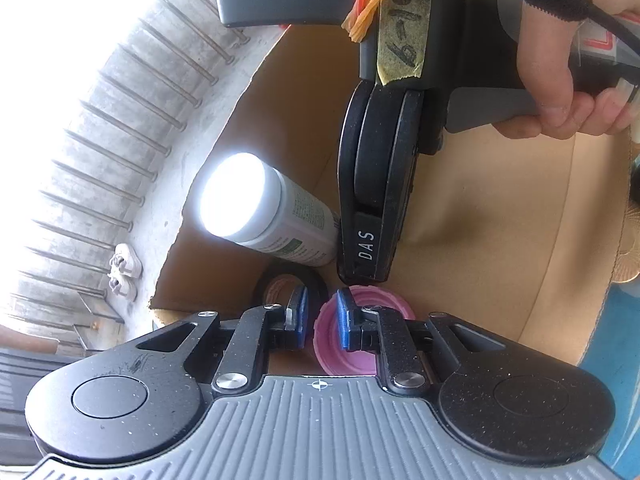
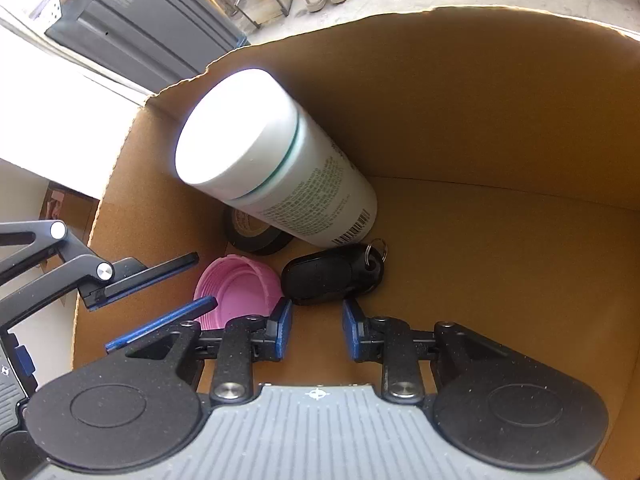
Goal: Organize rigid objects
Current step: 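Withdraw the right gripper from the box toward the remaining items, then reach the right gripper to the white charger plug and grasp it, then carry the white charger into the box and open the right gripper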
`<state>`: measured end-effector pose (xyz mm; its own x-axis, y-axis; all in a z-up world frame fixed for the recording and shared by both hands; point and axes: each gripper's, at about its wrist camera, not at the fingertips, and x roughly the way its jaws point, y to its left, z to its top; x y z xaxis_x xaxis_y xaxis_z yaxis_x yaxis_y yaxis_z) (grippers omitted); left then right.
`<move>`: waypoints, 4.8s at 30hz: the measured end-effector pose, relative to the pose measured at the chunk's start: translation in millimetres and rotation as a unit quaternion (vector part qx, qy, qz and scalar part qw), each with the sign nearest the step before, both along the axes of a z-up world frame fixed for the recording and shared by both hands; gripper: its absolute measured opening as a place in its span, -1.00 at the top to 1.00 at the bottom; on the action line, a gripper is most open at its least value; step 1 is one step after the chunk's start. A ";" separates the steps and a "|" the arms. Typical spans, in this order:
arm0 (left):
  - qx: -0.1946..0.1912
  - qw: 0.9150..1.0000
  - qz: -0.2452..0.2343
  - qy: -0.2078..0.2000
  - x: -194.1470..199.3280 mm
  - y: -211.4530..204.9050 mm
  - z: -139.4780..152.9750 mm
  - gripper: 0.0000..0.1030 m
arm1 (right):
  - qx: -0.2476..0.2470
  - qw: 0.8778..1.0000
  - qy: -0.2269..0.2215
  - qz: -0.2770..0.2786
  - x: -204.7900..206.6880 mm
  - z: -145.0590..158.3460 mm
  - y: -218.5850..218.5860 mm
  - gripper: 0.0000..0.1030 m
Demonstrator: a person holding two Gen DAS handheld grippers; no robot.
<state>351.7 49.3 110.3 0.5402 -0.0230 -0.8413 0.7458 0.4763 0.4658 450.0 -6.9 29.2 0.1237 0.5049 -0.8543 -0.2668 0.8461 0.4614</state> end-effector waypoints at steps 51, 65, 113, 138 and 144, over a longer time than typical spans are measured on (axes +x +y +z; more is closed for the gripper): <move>-0.399 0.915 0.052 -0.022 -214.4 7.5 0.1 0.02 | 0.102 0.956 -0.271 -0.039 -213.4 142.4 -147.0 0.08; -0.395 0.888 0.197 -0.130 -220.4 -44.9 -70.0 -0.01 | 0.138 0.941 -0.239 -0.198 -287.9 35.4 -191.6 0.08; -0.409 0.892 0.142 -0.133 -258.3 0.6 -15.1 0.07 | 0.100 0.963 -0.252 -0.011 -332.4 58.0 -112.0 -0.12; -0.232 0.956 0.162 0.070 19.1 16.8 -21.3 0.12 | 0.065 0.987 -0.132 0.065 -50.8 73.2 -68.5 0.03; -0.195 0.961 0.170 0.097 16.3 15.6 -33.6 0.12 | 0.040 0.987 -0.117 0.105 -44.4 59.8 -46.2 0.21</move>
<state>368.0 64.8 76.7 0.4051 -0.2070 -0.8905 0.5716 0.8176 0.0700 405.6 -53.1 88.9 0.1982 0.6054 -0.7708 -0.5389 0.7242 0.4303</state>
